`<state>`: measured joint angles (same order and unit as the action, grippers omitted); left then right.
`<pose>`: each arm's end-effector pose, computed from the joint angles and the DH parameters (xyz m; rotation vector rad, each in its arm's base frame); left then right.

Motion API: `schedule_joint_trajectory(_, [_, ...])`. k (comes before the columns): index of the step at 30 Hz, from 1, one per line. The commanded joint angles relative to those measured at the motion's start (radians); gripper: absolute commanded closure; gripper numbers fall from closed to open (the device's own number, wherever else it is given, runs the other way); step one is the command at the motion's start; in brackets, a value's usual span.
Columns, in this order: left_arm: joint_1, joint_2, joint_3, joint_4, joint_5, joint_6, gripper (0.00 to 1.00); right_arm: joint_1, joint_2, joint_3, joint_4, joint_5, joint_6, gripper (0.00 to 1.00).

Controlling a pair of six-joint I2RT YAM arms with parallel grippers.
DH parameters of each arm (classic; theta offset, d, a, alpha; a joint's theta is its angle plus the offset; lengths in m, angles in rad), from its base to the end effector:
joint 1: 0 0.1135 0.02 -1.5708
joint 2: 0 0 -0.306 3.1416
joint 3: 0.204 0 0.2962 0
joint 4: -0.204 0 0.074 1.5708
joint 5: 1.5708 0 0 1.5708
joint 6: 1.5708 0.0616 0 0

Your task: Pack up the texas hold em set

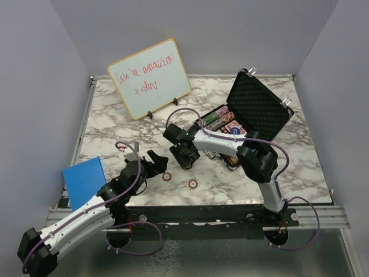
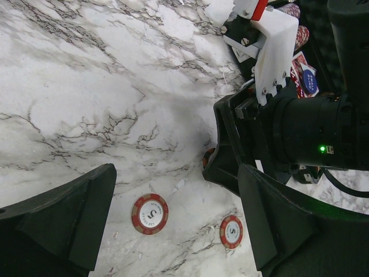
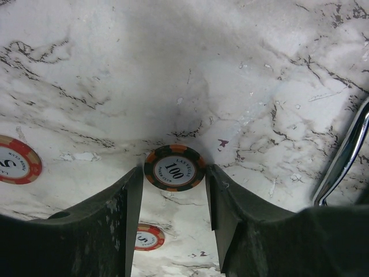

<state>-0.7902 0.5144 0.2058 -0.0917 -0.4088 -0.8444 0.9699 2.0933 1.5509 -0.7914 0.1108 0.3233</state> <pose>0.1359 -0.1024 0.1823 -0.3255 1.9715 -0.6760 0.2792 0.3952 0.1489 -0.8985 2.7417 0.0792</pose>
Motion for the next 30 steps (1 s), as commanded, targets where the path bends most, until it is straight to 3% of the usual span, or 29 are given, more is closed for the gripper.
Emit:
schedule_joint_trajectory(1, [0.003,-0.001,-0.008,0.017,0.016,0.007,0.06,0.008,0.092,-0.027,0.001,0.123,0.037,0.49])
schedule_joint_trajectory(9, [0.004,-0.009,-0.005,0.012,0.019,0.006,0.06,0.007,0.113,-0.014,0.004,0.093,0.027,0.46])
schedule_joint_trajectory(18, [0.003,-0.014,-0.011,0.025,0.036,0.006,0.06,0.007,0.058,-0.064,0.058,0.105,0.03,0.62])
schedule_joint_trajectory(30, [0.003,0.005,-0.069,0.255,0.214,0.08,0.04,0.004,-0.123,-0.094,0.052,0.051,0.06,0.63])
